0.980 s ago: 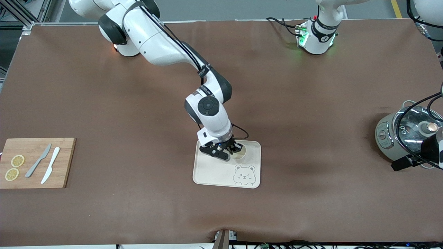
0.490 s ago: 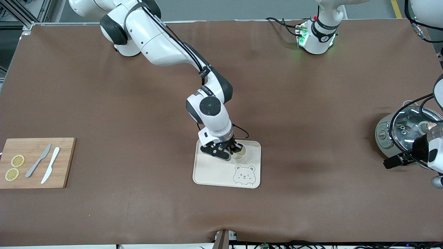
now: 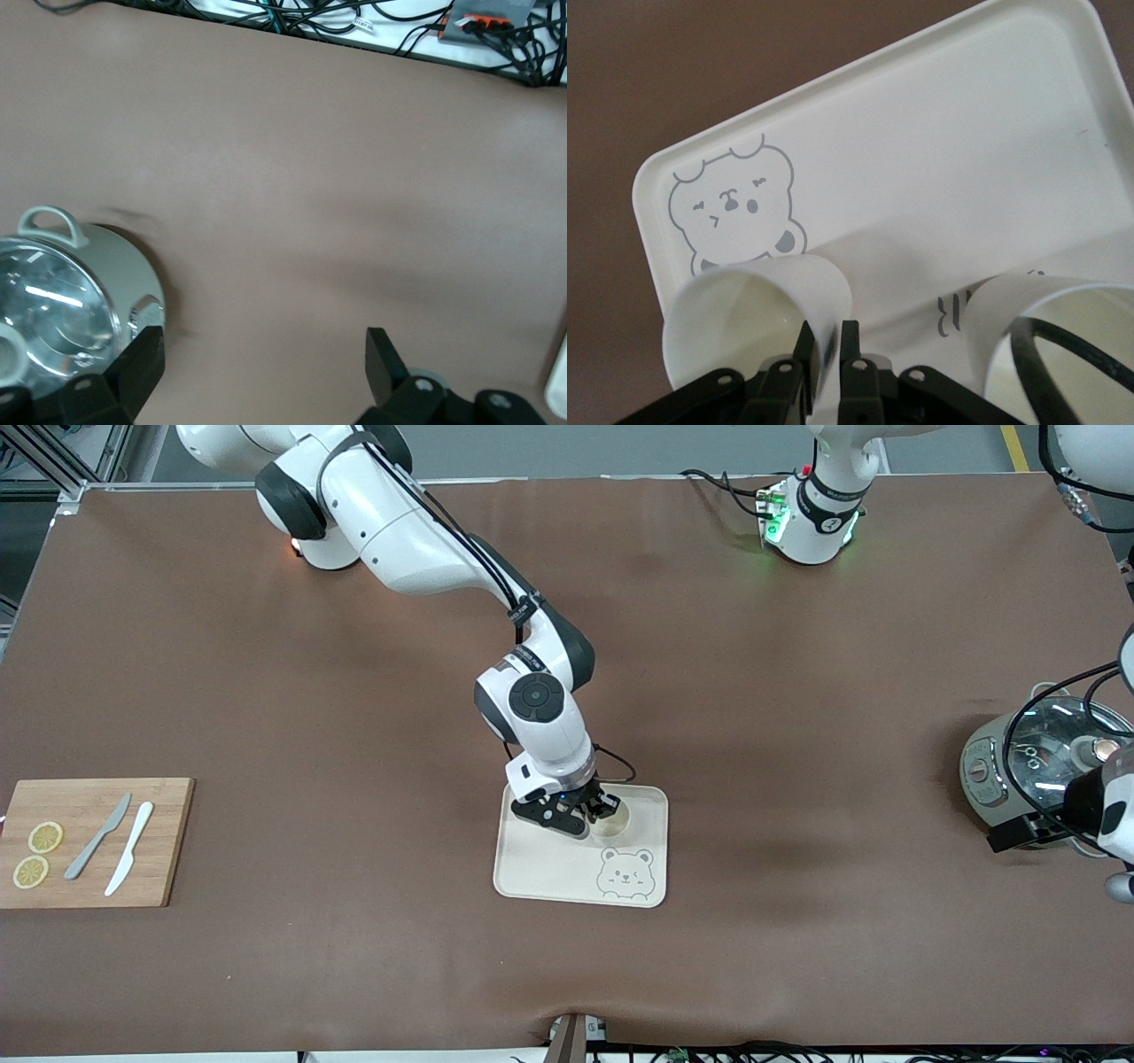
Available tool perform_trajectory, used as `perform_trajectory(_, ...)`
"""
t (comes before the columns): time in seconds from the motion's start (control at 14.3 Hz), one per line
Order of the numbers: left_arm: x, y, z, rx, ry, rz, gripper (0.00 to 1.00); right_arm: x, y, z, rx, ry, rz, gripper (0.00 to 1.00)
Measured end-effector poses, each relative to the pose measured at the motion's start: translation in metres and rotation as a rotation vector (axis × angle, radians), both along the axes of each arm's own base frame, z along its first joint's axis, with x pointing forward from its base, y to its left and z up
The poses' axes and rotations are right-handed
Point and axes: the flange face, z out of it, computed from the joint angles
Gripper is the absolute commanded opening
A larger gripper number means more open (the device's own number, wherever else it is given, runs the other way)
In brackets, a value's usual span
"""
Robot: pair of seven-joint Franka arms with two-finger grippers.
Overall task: Place white IKEA cup upright on tray with both arms
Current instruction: 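Lower the second cup onto the tray beside the first with the right gripper, then open the right gripper and lift it away from the cup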
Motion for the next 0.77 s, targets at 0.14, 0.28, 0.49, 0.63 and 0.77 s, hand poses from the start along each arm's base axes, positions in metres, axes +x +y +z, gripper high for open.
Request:
perform_trajectory(0.14,-0.002,0.021,0.002,-0.010,0.003,-0.008,1.00,0.001,-0.001,0.001,0.000,-0.003,-0.002,1.00)
perform_trajectory(0.28,-0.004,0.027,0.003,-0.014,0.003,-0.010,1.00,0.003,-0.002,0.003,0.003,-0.008,-0.006,1.00)
perform_trajectory(0.49,-0.004,0.025,0.003,-0.015,0.004,-0.013,1.00,0.007,-0.001,0.019,0.011,-0.016,-0.010,1.00)
perform_trajectory(0.63,-0.005,0.035,0.003,-0.015,0.004,0.000,1.00,0.006,0.000,0.044,0.008,-0.003,-0.020,1.00)
perform_trajectory(0.77,-0.007,0.052,0.004,-0.014,0.004,0.016,1.00,0.002,0.000,0.081,-0.001,0.024,-0.033,1.00)
